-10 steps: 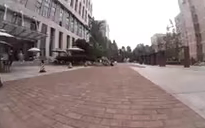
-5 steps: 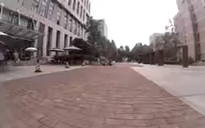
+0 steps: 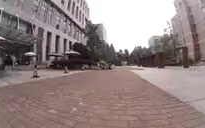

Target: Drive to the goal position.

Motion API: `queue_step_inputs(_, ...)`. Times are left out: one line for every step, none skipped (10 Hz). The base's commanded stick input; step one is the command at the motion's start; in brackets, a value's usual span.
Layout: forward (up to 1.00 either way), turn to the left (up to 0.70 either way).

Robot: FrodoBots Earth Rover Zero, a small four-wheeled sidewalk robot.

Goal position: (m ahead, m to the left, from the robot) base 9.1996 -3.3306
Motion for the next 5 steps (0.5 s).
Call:
queue_step_inputs(0.6,0.0)
queue_step_inputs(0.61,0.0)
queue_step_inputs(0.61,0.0)
queue_step_inputs(0.62,0.0)
queue_step_inputs(0.62,-0.03)
